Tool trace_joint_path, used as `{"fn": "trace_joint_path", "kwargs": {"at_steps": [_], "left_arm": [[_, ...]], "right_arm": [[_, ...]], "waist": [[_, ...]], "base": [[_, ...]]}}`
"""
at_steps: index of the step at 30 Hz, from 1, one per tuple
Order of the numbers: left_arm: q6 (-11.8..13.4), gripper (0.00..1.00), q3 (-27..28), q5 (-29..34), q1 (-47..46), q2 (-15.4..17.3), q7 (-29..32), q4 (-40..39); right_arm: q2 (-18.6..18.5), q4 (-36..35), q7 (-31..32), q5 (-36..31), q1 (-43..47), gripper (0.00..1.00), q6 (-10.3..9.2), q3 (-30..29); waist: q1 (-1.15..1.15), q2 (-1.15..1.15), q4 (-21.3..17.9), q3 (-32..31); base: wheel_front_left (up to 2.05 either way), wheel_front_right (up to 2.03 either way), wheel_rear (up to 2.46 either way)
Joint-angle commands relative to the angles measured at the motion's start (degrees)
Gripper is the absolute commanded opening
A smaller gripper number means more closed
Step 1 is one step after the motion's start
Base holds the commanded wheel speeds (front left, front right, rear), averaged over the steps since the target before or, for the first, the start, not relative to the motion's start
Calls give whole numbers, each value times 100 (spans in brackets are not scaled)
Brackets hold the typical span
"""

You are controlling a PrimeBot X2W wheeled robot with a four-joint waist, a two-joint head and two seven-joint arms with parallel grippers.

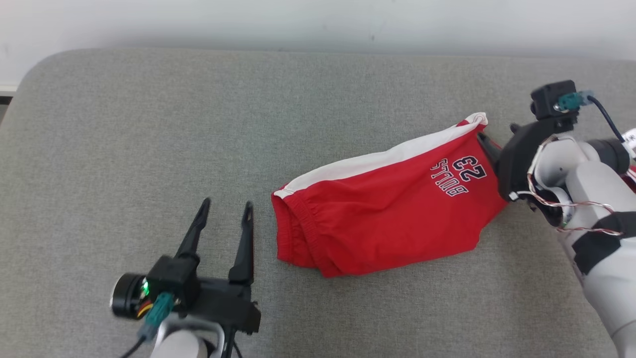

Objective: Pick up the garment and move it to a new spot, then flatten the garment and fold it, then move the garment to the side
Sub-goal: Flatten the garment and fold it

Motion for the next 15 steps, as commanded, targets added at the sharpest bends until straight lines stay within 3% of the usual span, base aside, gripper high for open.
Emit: {"fn": "trace_joint_path", "kwargs": {"at_steps": [1, 5, 8, 15], "left_arm": [[81, 100, 107, 171, 194, -8, -14, -130], [288, 100, 457, 711, 778, -146, -14, -636], [284, 100, 672, 922, 1123, -273, -15, -797], [-93, 100, 971, 1110, 1523, -600, -15, -751]], "right_arm": [[-64, -19, 89, 88, 121, 100, -16, -27], [-194, 29, 389, 166, 267, 100, -16, -272], [-227, 156, 517, 101, 348, 100, -16, -609], [-146, 346, 888, -14, 403, 100, -16, -1065]], "waist": [[1, 0, 34, -89], [1, 0, 88, -140], [1, 0, 157, -137], [1, 0, 370, 58]], "base": [[0, 0, 0], [0, 0, 0], [0, 0, 0], [0, 0, 0]]}}
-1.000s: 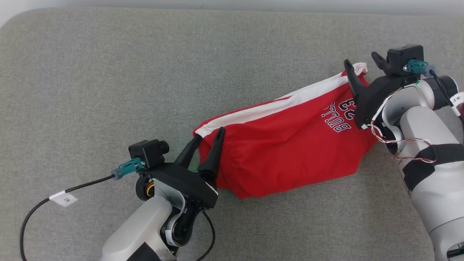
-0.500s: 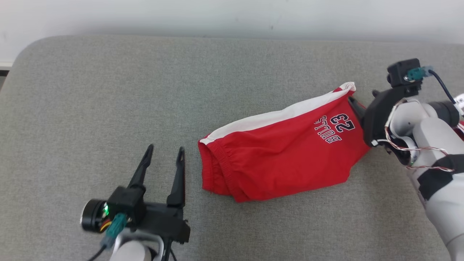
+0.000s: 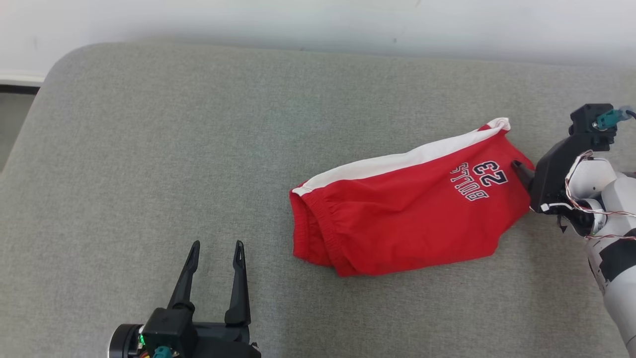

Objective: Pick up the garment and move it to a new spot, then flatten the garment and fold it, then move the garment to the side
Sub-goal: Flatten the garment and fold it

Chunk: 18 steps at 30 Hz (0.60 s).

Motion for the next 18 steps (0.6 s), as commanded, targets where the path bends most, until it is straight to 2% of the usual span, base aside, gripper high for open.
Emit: {"fn": "trace_joint_path", "kwargs": {"at_steps": [1, 5, 8, 13, 18], "left_arm": [[-101, 100, 71, 105, 60, -86, -15, 25], [-199, 100, 127, 208, 43, -175, -15, 85], [-278, 100, 205, 244, 24, -249, -15, 151], [-390, 100, 299, 299, 55, -340, -15, 277], [-467, 100, 366, 340, 86, -397, -15, 388]], "right_arm": [[38, 42, 74, -60, 54, 100, -16, -105], [55, 118, 142, -190, 22, 100, -16, -213], [199, 191, 251, -160, -10, 100, -16, -342], [414, 323, 756, -228, 207, 100, -5, -256], [531, 169, 1316, -204, 531, 100, -1, 11]], "waist": [[1, 0, 128, 128], [1, 0, 203, 231], [1, 0, 247, 306], [1, 0, 264, 318], [1, 0, 212, 272]], "base": [[0, 0, 0], [0, 0, 0], [0, 0, 0], [0, 0, 0], [0, 0, 0]]}}
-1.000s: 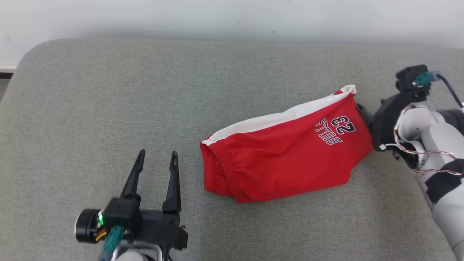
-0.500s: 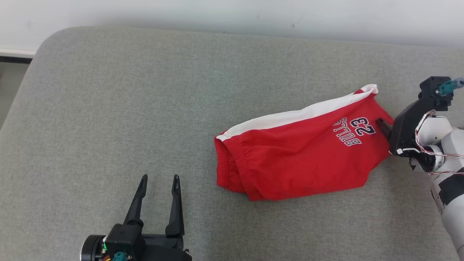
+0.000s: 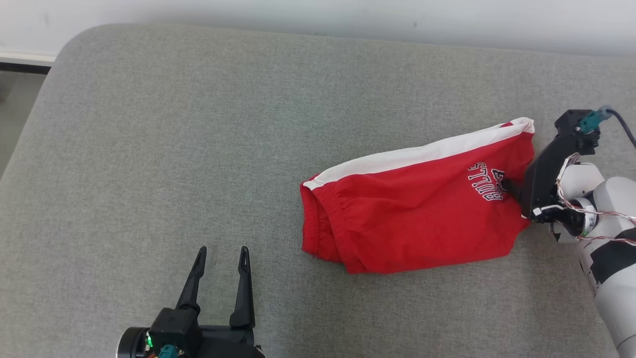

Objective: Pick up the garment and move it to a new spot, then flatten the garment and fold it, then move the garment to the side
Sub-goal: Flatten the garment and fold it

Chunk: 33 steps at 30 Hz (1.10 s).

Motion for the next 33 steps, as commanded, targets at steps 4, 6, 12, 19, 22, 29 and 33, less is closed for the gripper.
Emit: {"fn": "trace_joint_path", "kwargs": {"at_steps": [4, 6, 12, 19, 22, 29, 33], "left_arm": [[-81, 100, 48, 103, 60, -54, -16, 93], [-95, 100, 56, 97, 49, -66, -16, 127], [-186, 100, 104, 106, 37, -100, -16, 235], [-229, 100, 163, 136, 137, -125, -16, 318], [-244, 100, 177, 144, 173, -134, -16, 333], [-284, 100, 193, 139, 200, -152, -16, 398], [-309, 100, 195, 124, 211, -159, -16, 430]], "right_arm": [[56, -49, 139, -101, 579, 0, 23, 117], [-67, -89, -85, -296, 563, 0, 16, -55], [-78, -107, -661, -859, 585, 0, -3, -779], [43, -630, -1134, -1510, 950, 0, 2, -1630], [106, -1054, -1269, -1826, 1200, 0, 2, -2074], [529, -2530, -1189, -2786, 1960, 0, 2, -3097], [772, -3216, -1042, -2981, 2263, 0, 2, -3139]], "waist": [[1, 1, -77, -22], [1, 1, -102, -20], [1, 1, -164, -102], [1, 1, -295, -293], [1, 1, -356, -373], [1, 1, -447, -516], [1, 1, -468, -563]], "base": [[0, 0, 0], [0, 0, 0], [0, 0, 0], [0, 0, 0], [0, 0, 0], [0, 0, 0], [0, 0, 0]]}}
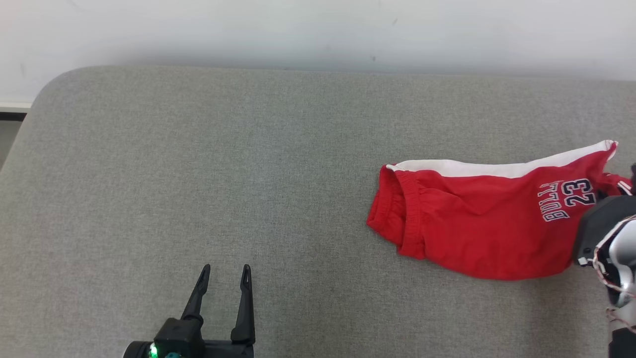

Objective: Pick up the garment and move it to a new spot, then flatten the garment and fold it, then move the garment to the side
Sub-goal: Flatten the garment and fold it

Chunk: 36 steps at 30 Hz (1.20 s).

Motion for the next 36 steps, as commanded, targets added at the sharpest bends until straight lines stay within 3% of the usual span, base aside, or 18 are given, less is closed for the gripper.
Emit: {"fn": "trace_joint_path", "kwargs": {"at_steps": [1, 6, 10, 20, 31, 32, 33, 36], "left_arm": [[-18, 100, 13, -8, 62, -12, -16, 18], [-42, 100, 0, -21, 72, -19, -16, 70], [-77, 100, -9, -39, 61, -23, -16, 111], [-122, 100, -64, -123, -11, -41, -16, 193], [-89, 100, -55, -148, 53, -52, -16, 212], [-88, 100, -53, -150, 61, -53, -16, 213], [-91, 100, -52, -153, 72, -53, -16, 215], [-103, 100, -40, -153, 100, -53, -16, 230]], "right_arm": [[76, -162, 24, -76, 86, 0, -18, 36], [322, -1024, 316, -68, 351, 0, -18, 505], [309, -1284, 595, 89, 264, 0, -18, 1142], [251, -636, 1041, 866, -378, 0, -18, 3125], [314, -158, 992, 1307, -345, 0, -18, 3893], [345, -156, 943, 1380, -338, 87, -18, 3876], [399, -164, 874, 1478, -330, 100, -18, 3866], [514, -273, 684, 1809, -339, 100, -18, 3776]], "waist": [[0, -1, -21, -29], [0, -1, -40, -94], [0, -1, -45, -123], [0, -1, 135, -139], [0, -1, 247, -151], [0, -1, 241, -156], [0, -1, 233, -164], [0, -1, 194, -205]], "base": [[0, 0, 0], [0, 0, 0], [0, 0, 0], [0, 0, 0], [0, 0, 0], [0, 0, 0], [0, 0, 0], [0, 0, 0]]}}
